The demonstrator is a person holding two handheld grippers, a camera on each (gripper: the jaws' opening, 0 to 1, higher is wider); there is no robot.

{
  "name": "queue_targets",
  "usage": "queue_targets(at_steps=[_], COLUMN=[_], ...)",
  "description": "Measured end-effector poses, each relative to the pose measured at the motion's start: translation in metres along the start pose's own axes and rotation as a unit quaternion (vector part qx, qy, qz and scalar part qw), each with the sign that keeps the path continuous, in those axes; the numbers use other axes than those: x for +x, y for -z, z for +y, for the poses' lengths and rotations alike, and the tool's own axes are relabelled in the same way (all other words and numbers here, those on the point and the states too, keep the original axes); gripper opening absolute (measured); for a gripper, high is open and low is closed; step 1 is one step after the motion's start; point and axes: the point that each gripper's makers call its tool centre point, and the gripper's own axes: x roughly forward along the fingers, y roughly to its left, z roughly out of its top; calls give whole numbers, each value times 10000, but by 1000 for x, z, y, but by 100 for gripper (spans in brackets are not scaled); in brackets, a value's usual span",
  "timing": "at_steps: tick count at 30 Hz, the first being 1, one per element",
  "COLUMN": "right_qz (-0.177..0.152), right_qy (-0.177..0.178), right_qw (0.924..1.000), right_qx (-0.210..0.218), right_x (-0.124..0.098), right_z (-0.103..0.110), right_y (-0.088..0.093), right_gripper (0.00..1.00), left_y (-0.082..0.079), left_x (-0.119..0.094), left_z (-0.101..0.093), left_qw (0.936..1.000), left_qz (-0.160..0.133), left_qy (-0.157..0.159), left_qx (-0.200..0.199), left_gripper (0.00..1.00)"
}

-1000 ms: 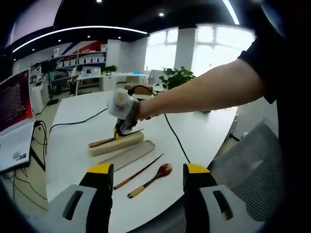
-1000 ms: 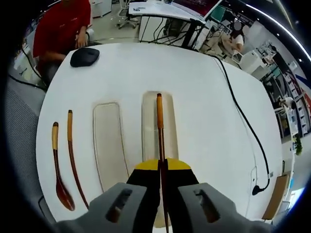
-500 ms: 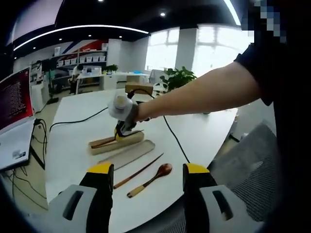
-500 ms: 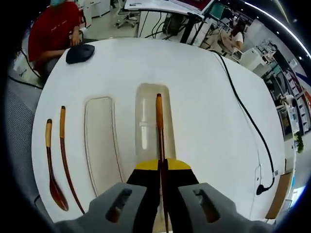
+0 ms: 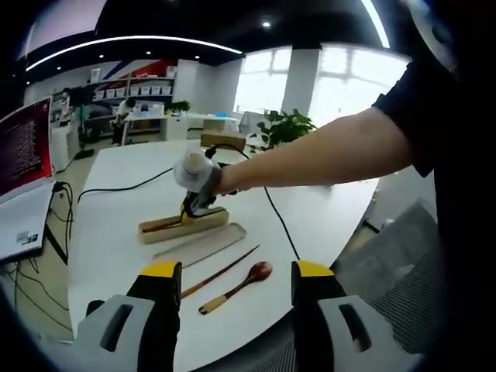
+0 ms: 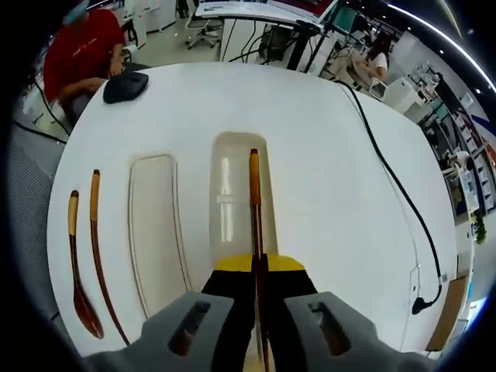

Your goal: Arrange the utensils inside the cutlery case until each visible utensil rests in its matching compartment.

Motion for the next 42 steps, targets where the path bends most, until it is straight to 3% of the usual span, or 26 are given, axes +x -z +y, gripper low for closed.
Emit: queue_targets(at_steps=[6, 9, 11, 13, 19, 28, 33, 42], right_qz=[-45, 159, 45, 12, -1, -39, -105, -316], right_qy=[5, -244, 242, 21, 6, -57, 64, 374], right_qw=[10000, 9996, 9997, 9999, 9999, 9997, 9996, 9982], right_qx=[52, 45, -88, 160, 120, 227, 242, 341], right_x=[1, 8, 7, 7, 8, 8, 1, -20], right_z=[0, 17, 3, 10, 7, 24, 21, 13], right_y=[-2, 7, 3, 1, 1, -5, -8, -11], right_gripper=[0, 0, 0, 0, 0, 1, 9, 13], left_y=[0, 0, -1, -2, 0, 10, 13, 11], left_x=[0, 0, -1, -2, -1, -13, -16, -17], left_z=[1, 0, 0, 1, 0, -1, -2, -4], left_qw=[10000, 10000, 10000, 10000, 10000, 10000, 10000, 9999], left_qz=[-6, 10, -16, -67, -16, 6, 53, 20], left_qy=[1, 17, 1, -24, 34, 13, 36, 61], left_qx=[-26, 25, 54, 39, 3, -6, 16, 120], left_gripper=[58, 58, 58, 58, 58, 58, 58, 58])
